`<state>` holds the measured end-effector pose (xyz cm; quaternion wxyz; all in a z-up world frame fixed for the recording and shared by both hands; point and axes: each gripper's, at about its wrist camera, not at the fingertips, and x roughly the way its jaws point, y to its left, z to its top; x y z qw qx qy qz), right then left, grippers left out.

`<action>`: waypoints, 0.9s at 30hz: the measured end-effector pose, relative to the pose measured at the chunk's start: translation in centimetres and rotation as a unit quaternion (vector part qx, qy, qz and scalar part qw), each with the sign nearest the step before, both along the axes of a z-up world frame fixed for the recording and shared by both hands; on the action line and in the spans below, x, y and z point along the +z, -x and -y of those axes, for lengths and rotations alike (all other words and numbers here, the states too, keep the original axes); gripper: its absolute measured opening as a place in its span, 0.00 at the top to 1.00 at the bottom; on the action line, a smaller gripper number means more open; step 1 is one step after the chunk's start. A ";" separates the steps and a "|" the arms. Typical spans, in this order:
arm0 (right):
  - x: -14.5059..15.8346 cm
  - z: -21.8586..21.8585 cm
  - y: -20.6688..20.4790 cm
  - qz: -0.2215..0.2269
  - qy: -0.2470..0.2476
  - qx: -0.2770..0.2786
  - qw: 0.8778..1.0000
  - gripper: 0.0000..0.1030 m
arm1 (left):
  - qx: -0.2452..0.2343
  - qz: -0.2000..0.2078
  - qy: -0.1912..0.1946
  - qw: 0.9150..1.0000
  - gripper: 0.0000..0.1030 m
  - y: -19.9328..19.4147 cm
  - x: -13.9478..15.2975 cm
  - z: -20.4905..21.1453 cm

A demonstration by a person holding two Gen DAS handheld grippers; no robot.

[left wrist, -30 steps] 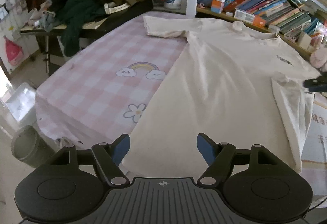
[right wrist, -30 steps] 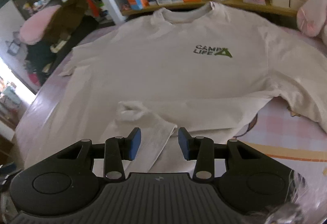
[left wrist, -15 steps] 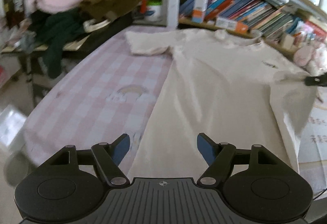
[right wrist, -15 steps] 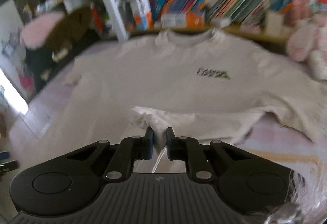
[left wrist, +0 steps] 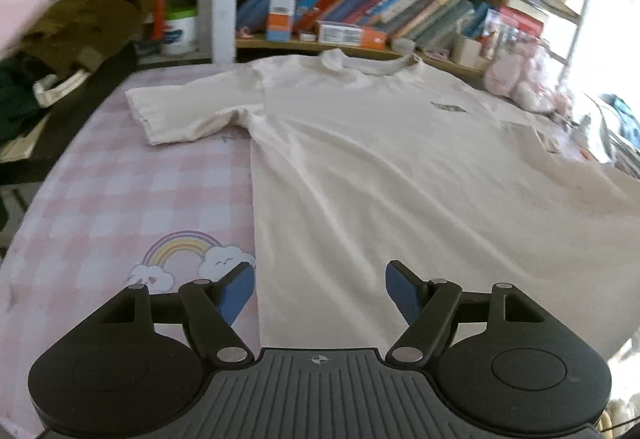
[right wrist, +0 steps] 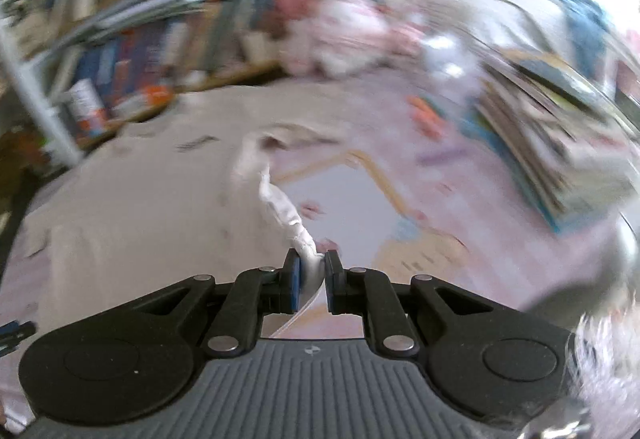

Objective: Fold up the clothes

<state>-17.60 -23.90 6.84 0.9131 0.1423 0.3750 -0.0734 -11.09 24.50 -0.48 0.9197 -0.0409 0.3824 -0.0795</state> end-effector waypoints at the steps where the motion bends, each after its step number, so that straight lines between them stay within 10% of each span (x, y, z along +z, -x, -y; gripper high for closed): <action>1: -0.5 0.2 0.2 -0.007 0.004 -0.014 1.000 0.89 | -0.008 -0.002 0.002 1.000 0.28 0.0 -0.1 -0.3; 10: -5.9 0.1 -0.8 -0.092 0.046 -0.054 0.993 0.89 | -0.038 -0.032 0.009 0.999 0.30 2.1 -0.6 -2.8; 19: -9.2 0.0 -1.0 -0.137 0.044 -0.069 0.987 0.89 | -0.055 -0.059 -0.023 0.997 0.76 2.5 -2.5 -1.9; 21: -10.0 0.0 -1.0 -0.147 0.044 -0.072 0.986 0.89 | -0.049 -0.063 -0.024 0.997 1.00 2.1 -2.5 -1.8; 27: -10.5 -0.4 -0.1 -0.153 0.017 -0.068 0.986 0.91 | -0.010 -0.072 -0.019 0.997 1.00 1.5 -2.7 -4.0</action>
